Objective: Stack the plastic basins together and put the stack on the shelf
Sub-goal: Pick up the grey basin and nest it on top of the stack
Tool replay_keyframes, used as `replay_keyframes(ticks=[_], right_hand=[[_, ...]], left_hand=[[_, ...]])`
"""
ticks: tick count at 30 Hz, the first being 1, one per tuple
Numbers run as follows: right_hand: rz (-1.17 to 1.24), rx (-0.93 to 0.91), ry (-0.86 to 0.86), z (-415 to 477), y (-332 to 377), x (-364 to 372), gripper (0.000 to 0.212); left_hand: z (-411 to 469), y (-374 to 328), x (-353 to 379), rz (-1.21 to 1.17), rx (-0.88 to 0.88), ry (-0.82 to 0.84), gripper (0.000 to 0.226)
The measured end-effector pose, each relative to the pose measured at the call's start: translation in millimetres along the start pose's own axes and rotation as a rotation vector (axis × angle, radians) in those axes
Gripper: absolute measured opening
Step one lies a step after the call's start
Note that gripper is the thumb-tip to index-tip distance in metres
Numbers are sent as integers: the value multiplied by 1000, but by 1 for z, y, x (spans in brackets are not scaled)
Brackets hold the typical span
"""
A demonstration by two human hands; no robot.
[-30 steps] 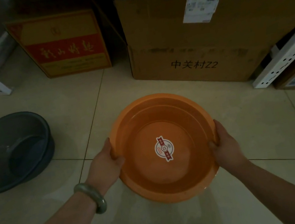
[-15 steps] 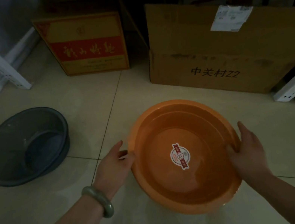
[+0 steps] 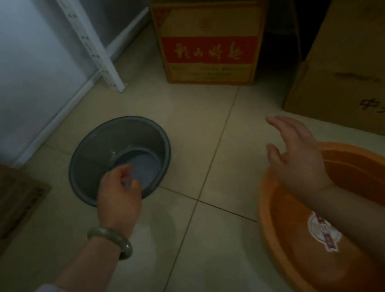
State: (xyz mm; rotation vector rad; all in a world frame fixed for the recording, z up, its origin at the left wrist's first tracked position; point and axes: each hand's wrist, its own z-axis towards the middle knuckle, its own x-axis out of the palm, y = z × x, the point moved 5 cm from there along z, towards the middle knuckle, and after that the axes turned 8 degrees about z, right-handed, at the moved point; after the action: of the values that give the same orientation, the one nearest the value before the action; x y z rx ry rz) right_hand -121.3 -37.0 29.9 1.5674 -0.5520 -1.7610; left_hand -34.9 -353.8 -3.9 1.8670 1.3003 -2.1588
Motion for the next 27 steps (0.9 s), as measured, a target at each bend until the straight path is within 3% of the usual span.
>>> replay_keyframes(ticks=[5, 8, 14, 18, 22, 27], right_hand=[[172, -38, 107, 25, 43, 69, 46], [295, 105, 216, 32, 57, 110, 47], [475, 477, 440, 29, 60, 185, 57], [527, 621, 485, 27, 54, 205, 68], [658, 716, 434, 31, 48, 206, 70], [653, 708, 345, 33, 47, 179, 58]], left_hand=[[19, 45, -31, 93, -110, -143, 38], [30, 73, -40, 117, -245, -191, 49], [64, 117, -30, -88, -504, -3, 87], [82, 133, -18, -194, -560, 104, 48], [87, 150, -5, -365, -571, 108, 53], [72, 108, -11, -383, -501, 119, 34]])
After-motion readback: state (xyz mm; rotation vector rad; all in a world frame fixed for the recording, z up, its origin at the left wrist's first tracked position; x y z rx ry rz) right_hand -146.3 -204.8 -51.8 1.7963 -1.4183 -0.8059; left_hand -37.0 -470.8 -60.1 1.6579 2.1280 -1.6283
